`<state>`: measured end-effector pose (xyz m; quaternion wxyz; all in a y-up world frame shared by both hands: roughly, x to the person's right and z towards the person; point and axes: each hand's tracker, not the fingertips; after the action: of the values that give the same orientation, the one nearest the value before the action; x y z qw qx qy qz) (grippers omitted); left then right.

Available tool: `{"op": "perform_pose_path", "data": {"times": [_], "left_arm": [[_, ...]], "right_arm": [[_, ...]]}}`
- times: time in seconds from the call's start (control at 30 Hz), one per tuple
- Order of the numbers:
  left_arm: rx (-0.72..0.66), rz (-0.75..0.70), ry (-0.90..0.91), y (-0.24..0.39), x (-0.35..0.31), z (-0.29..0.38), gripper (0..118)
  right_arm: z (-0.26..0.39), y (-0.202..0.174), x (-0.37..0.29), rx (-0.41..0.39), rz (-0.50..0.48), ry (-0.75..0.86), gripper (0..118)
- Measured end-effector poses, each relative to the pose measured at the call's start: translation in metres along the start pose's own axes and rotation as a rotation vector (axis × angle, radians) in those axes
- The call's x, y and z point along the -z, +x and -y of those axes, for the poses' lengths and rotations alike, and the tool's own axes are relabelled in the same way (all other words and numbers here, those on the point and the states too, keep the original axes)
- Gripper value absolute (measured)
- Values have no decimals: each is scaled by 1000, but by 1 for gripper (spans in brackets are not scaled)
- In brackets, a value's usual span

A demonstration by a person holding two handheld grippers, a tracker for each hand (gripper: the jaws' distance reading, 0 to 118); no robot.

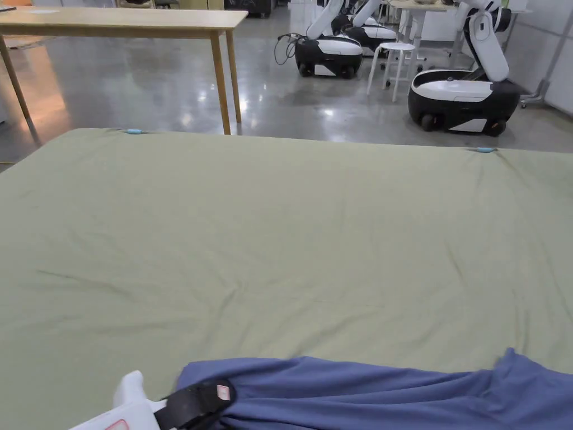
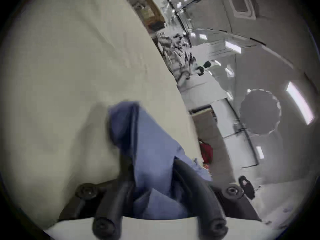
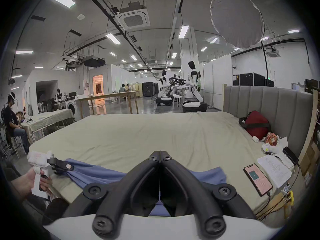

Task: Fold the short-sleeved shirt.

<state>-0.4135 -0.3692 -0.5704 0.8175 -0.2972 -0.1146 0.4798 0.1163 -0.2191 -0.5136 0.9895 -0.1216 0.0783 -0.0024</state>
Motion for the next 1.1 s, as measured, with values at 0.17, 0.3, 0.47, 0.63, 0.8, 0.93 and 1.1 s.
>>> {"op": "perform_pose_path", "data": {"times": [0.17,0.3,0.47,0.63,0.8,0.93,1.1], "left_arm": [[351,-271,52,51,-27,-11,11],[808,-389,57,136,-10,36,11],[1164,-364,-9,200,61,119,11],[1268,-407,-135,200,141,174,12],[1207,-422,-183,195,157,180,74],[887,-137,-70,198,101,146,101],[503,-118,0,165,80,97,79]], "right_arm": [[3,4,-4,9,-11,-2,1],[7,9,-9,13,-18,-1,1],[13,16,-20,13,-13,1,1],[27,28,-27,27,-3,-33,1],[38,44,-28,17,-9,-83,1],[40,53,-28,31,-22,-92,1],[42,59,-25,74,-43,-90,1]]}}
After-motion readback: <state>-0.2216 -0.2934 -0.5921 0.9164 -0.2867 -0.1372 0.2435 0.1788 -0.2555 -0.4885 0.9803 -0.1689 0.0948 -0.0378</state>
